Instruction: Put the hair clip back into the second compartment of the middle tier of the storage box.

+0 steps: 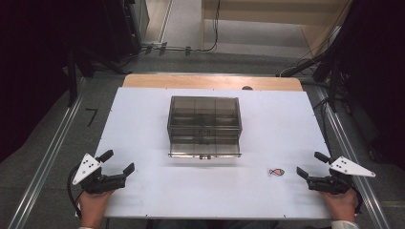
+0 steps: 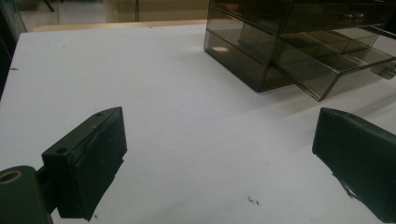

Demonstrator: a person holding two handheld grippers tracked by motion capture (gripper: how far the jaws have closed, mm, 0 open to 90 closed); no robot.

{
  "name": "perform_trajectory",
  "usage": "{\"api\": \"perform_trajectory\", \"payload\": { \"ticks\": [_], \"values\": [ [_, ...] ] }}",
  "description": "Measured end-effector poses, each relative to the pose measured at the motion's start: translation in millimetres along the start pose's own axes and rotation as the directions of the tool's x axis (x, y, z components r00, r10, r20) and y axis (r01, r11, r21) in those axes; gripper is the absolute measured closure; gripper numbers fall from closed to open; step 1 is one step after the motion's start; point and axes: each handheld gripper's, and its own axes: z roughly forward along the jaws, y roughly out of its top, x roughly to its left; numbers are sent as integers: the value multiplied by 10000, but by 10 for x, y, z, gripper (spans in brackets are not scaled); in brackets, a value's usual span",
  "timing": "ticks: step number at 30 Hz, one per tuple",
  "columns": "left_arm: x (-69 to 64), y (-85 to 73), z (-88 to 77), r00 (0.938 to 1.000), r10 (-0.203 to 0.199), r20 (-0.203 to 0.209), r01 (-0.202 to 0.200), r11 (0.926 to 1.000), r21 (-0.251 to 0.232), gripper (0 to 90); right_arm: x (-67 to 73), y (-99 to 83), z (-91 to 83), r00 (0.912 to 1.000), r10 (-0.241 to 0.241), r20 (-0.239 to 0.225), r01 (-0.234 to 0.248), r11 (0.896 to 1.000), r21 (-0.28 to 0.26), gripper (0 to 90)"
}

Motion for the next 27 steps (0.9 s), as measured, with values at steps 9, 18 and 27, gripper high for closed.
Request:
{"api": "perform_trajectory", "payload": {
  "ticks": [9, 18, 27],
  "values": [
    [1, 0, 1, 10000, -16, -9, 16, 10000, -8, 33, 2, 0, 3, 10000, -32, -15, 32, 10000, 0, 43],
    [2, 1, 0, 10000, -19, -20, 19, 10000, 14, 33, 12, 1, 4, 9999, -159, -40, 159, 9999, 16, 47],
    [4, 2, 2, 10000, -41, -29, 42, 10000, 19, 32, 26, 4, 4, 9995, -310, -15, 310, 9995, -13, 53]
  ]
}}
